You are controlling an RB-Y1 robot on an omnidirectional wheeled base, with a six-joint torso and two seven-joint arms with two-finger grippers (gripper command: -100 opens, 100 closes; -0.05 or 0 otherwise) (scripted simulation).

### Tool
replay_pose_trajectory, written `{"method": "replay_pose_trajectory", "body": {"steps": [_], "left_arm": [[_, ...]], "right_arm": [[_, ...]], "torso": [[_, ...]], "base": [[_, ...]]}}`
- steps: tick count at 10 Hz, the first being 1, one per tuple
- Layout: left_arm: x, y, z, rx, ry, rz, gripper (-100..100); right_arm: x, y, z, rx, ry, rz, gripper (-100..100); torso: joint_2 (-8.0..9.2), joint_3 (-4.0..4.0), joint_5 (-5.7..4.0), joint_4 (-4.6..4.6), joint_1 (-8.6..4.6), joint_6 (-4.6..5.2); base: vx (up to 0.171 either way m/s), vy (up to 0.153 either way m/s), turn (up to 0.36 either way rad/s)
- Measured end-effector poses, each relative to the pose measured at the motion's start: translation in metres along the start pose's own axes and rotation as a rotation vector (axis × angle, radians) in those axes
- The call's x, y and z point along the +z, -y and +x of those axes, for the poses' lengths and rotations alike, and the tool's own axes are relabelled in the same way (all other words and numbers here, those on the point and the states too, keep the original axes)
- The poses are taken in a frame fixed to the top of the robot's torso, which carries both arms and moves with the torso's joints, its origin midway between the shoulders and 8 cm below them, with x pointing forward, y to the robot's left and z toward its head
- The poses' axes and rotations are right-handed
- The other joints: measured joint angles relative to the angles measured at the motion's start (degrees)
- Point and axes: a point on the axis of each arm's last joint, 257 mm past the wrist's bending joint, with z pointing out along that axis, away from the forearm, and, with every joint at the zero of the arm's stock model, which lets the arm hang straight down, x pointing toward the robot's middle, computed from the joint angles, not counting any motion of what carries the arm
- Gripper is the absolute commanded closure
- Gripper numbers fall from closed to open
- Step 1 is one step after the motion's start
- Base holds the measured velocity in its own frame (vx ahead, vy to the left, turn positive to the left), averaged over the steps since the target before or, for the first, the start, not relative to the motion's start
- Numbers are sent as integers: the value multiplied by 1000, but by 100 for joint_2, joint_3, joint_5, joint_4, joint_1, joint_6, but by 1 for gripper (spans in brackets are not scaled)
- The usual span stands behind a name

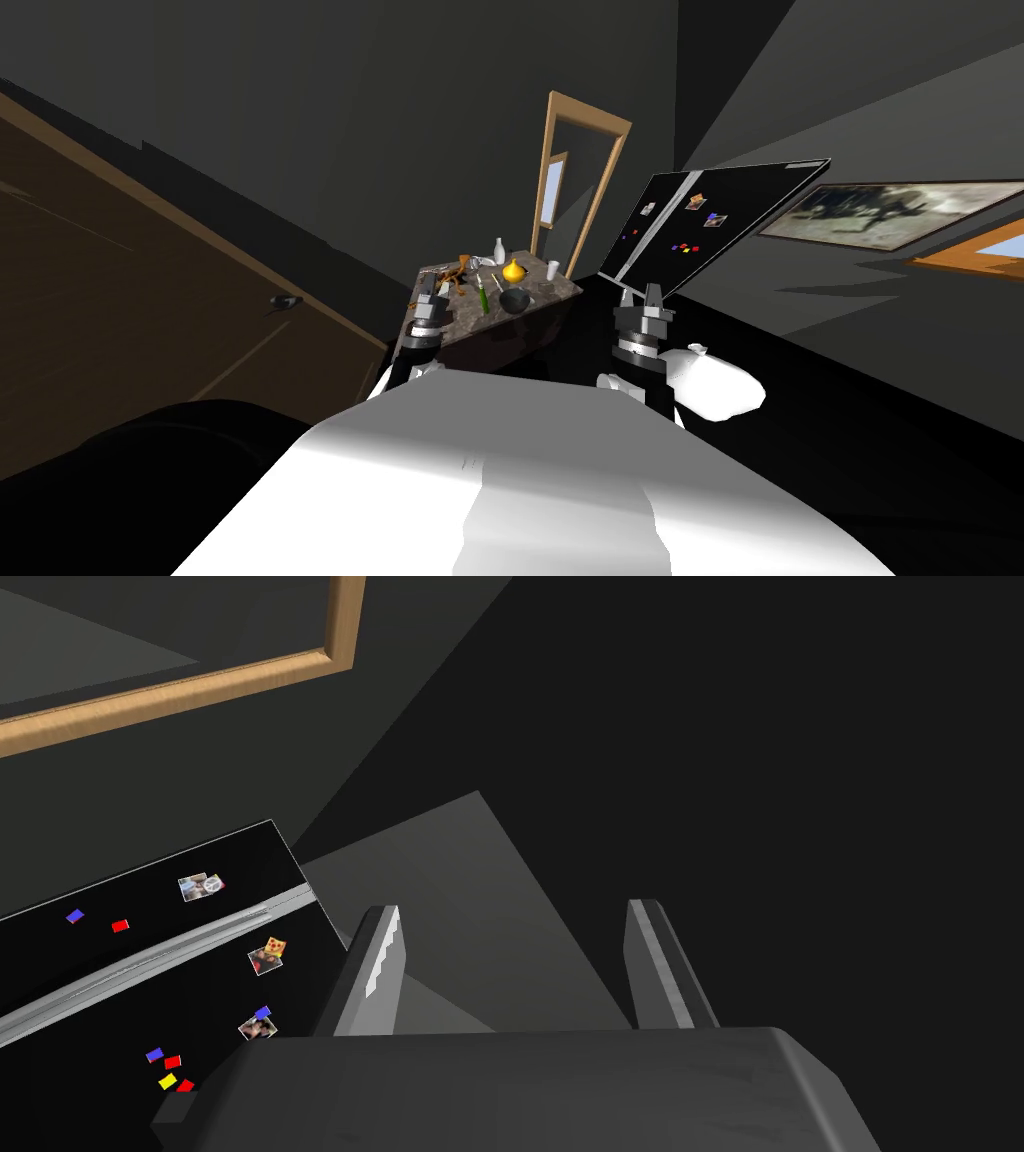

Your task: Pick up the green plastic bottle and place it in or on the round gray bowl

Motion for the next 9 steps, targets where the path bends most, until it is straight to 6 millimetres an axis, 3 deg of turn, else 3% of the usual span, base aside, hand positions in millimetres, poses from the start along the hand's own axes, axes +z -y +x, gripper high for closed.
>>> {"method": "replay_pose_trajectory", "body": {"steps": [9], "left_arm": [[-28,-66,-13,163,-154,-266,-100]], "right_arm": [[0,0,0,0,0,0,0]], "torso": [[-5,-3,0,-1,2,0]], "base": [[46,-83,-7]]}}
